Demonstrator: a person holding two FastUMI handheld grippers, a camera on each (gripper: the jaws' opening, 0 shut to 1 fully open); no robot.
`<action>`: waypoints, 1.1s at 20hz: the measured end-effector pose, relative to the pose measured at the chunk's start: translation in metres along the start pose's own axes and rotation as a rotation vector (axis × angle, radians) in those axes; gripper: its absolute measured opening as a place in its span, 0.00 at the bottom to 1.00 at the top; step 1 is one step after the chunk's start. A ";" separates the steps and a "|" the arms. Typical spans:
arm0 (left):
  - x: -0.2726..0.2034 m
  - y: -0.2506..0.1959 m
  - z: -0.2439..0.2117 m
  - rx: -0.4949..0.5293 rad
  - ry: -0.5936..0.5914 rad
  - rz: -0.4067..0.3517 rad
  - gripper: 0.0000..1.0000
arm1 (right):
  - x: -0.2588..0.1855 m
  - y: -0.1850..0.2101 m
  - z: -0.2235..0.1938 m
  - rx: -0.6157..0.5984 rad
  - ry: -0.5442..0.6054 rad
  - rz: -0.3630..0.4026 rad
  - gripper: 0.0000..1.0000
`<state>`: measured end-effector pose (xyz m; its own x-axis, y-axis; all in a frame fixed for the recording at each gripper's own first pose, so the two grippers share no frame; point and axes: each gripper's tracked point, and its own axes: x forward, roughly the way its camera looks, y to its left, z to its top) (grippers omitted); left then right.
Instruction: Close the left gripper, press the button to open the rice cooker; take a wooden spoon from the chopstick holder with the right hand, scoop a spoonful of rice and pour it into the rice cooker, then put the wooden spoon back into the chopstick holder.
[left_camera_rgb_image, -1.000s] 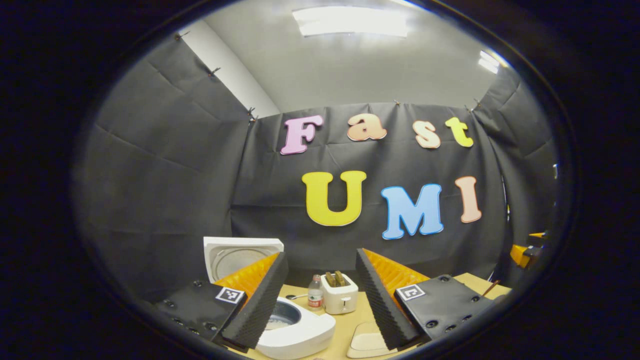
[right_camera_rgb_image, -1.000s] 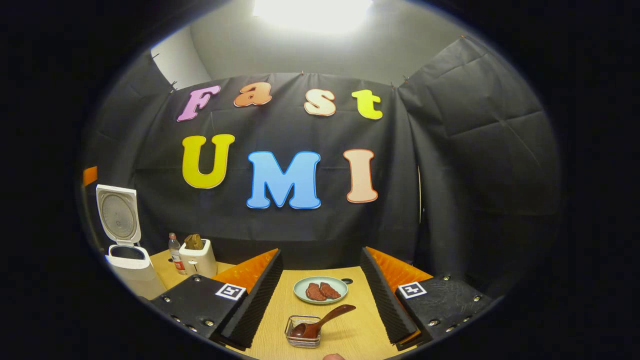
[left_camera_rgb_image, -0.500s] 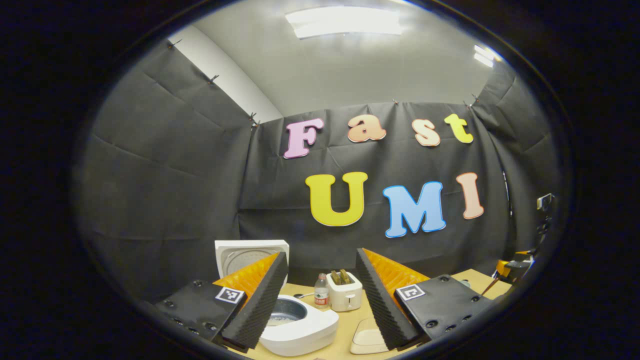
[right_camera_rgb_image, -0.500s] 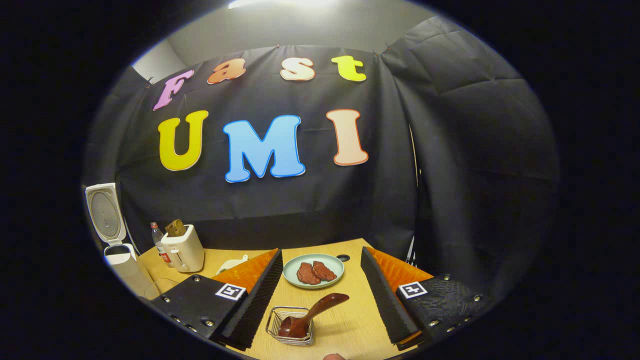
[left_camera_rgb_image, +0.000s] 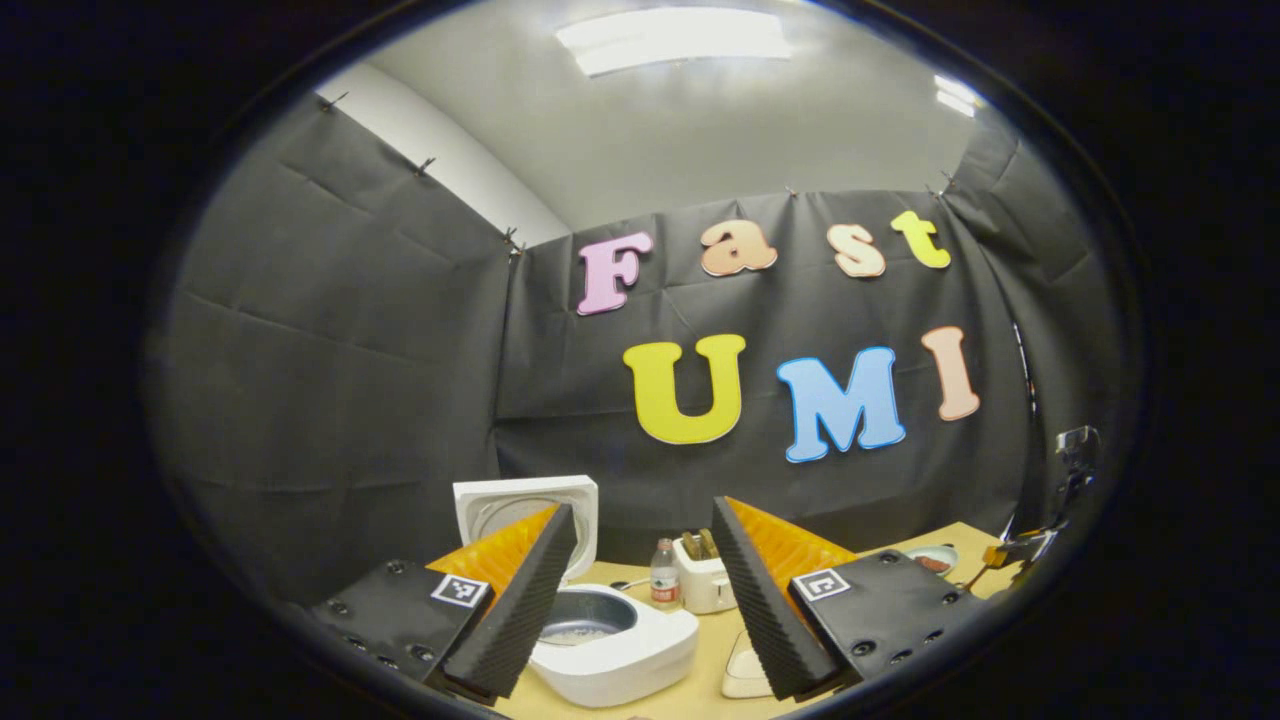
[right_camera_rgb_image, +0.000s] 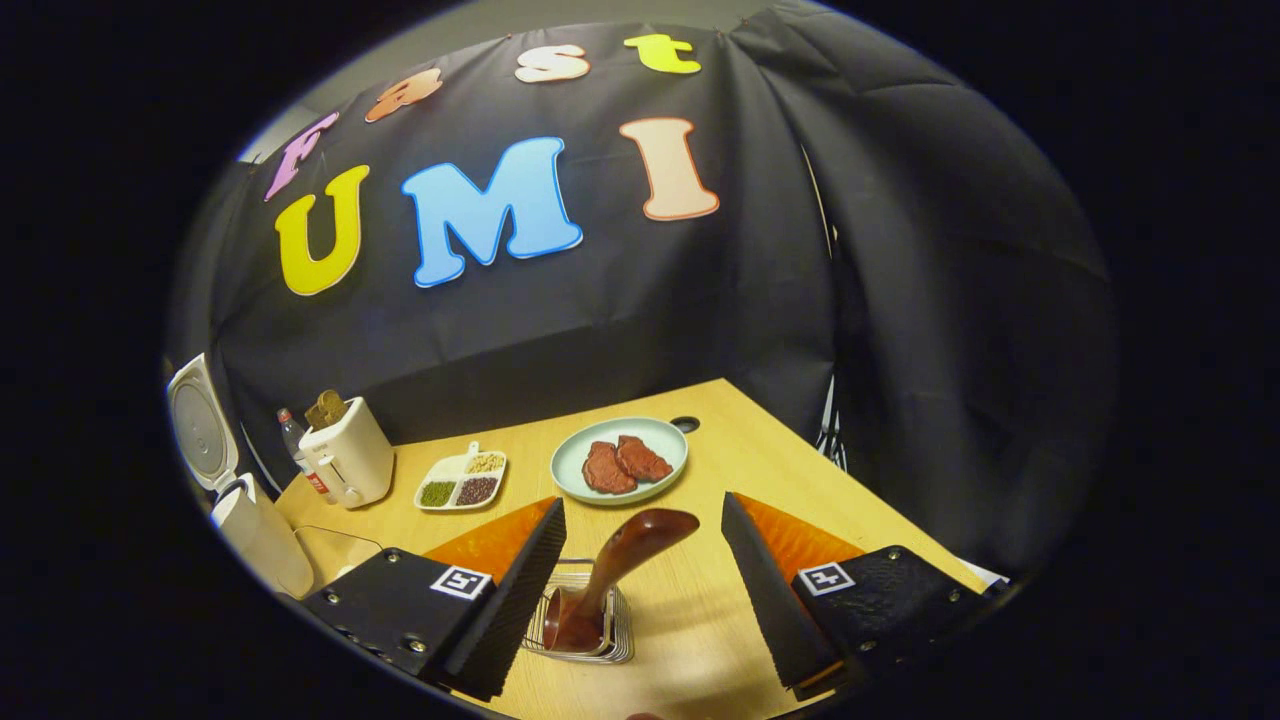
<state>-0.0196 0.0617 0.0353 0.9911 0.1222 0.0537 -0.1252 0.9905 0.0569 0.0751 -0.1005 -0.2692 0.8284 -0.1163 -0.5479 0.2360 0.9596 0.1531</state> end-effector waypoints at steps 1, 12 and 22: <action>-0.001 0.002 0.000 0.004 0.003 0.003 0.95 | 0.002 -0.001 -0.005 0.008 0.015 0.000 0.96; -0.010 0.012 0.004 0.007 0.007 0.033 0.95 | 0.013 0.024 -0.036 0.063 0.144 0.092 0.45; -0.029 0.016 -0.002 0.020 0.027 0.082 0.95 | -0.003 0.041 -0.032 0.028 0.147 0.182 0.11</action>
<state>-0.0507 0.0743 0.0322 0.9782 0.2049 0.0326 -0.2068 0.9756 0.0732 0.0658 -0.0522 -0.2879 0.7760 0.0986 -0.6230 0.1054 0.9536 0.2822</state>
